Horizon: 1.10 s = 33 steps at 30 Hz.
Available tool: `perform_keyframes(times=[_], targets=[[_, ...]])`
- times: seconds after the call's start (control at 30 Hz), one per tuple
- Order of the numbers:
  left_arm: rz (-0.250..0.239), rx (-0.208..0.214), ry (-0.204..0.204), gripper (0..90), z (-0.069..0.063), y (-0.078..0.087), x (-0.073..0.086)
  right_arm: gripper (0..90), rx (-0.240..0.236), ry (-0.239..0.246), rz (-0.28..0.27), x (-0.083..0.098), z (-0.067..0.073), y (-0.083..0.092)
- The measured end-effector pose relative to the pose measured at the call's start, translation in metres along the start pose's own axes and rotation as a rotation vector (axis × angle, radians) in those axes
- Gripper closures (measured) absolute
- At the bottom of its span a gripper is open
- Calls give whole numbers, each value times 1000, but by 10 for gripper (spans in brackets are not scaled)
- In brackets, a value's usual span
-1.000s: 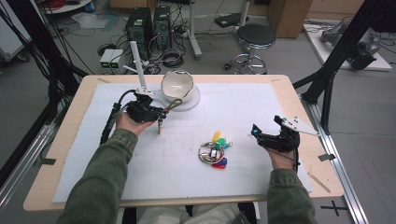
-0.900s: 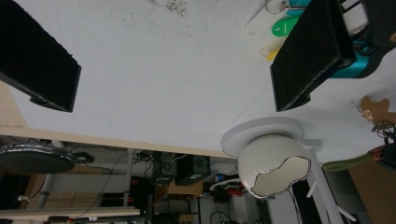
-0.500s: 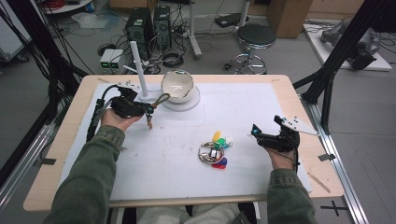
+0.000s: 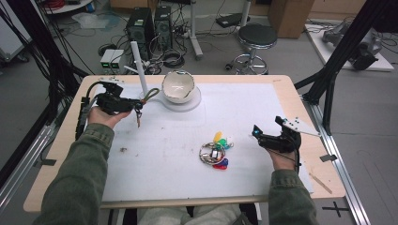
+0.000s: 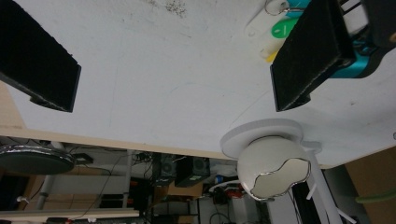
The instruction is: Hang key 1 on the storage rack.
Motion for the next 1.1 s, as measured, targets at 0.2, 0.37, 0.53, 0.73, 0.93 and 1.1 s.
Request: perform_keyframes(times=[0.2, 0.37, 0.53, 0.73, 0.93, 1.1], targets=[[-8, -25, 25, 731, 16, 10, 1, 5, -3, 2, 1, 0, 0, 0], [-47, -49, 69, 731, 32, 20, 0, 5, -3, -2, 3, 0, 0, -1], [-64, -57, 121, 731, 44, 27, -1, 6, -4, 4, 4, 1, 0, -1], [-36, -92, 107, 731, 54, 31, -6, 5, -2, 7, 4, 1, 0, -1], [-36, -105, 117, 731, 66, 34, -14, 5, -2, 11, 9, 1, 0, -1], [-35, -110, 127, 731, 74, 32, -20, 5, -1, 12, 8, 1, 0, -1]])
Point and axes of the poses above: each handheld gripper's, and its own axes: y roughly backward along the jaws, x roughly out of its underside, z roughly to its left, the point moved 5 cm from there along -y, roughly forward along the jaws, and after that the axes turned 10 degrees about -z, right-handed, at the moved point
